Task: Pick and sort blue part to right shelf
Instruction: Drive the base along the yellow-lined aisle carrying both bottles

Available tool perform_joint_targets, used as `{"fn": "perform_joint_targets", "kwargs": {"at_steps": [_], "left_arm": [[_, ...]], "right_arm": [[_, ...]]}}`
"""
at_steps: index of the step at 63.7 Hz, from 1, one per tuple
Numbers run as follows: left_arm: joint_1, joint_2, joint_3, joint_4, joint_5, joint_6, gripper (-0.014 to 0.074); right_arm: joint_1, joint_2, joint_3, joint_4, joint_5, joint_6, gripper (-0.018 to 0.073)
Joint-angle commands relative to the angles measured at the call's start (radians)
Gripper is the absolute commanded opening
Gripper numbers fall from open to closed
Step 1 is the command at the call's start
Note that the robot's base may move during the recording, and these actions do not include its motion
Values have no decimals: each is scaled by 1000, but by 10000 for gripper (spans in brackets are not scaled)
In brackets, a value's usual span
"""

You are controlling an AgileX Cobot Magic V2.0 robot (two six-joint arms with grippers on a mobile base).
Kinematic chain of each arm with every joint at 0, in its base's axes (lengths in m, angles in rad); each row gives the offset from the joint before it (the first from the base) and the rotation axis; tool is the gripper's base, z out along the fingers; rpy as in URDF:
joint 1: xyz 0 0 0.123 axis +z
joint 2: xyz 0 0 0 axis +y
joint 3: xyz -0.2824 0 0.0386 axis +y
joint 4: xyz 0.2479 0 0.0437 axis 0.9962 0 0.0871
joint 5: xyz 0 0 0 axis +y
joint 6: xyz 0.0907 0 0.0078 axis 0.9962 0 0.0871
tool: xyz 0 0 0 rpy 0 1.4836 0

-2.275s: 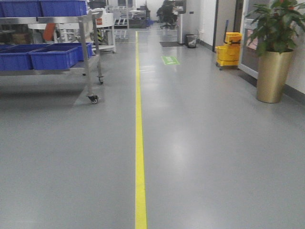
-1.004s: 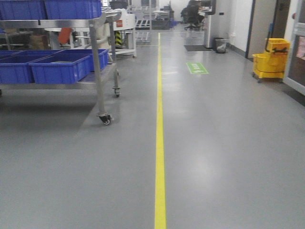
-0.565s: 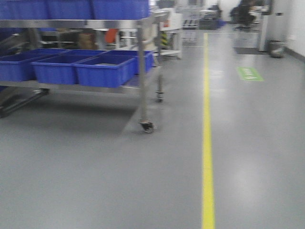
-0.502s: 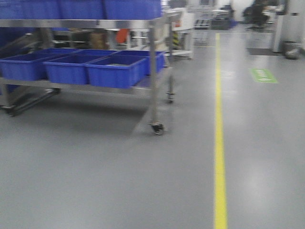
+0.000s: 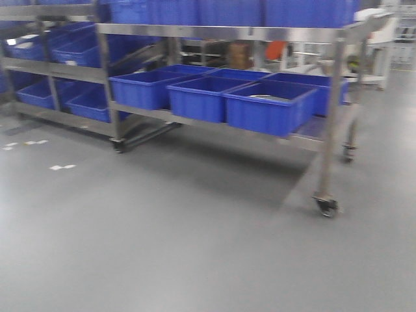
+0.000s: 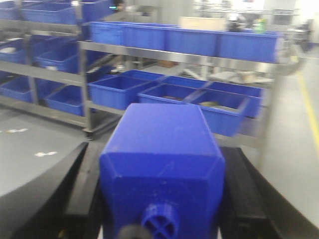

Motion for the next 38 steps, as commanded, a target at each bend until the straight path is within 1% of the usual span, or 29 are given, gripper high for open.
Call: {"fn": "perform_joint_targets", "kwargs": {"at_steps": [1,38], "left_arm": [[-5,10,-28,-6,-89,0,386],[-5,10,-28,-6,-89,0,386]], "right_arm": [[-2,8,-31,-8,-90,-6,396],[-2,8,-31,-8,-90,-6,396]]}}
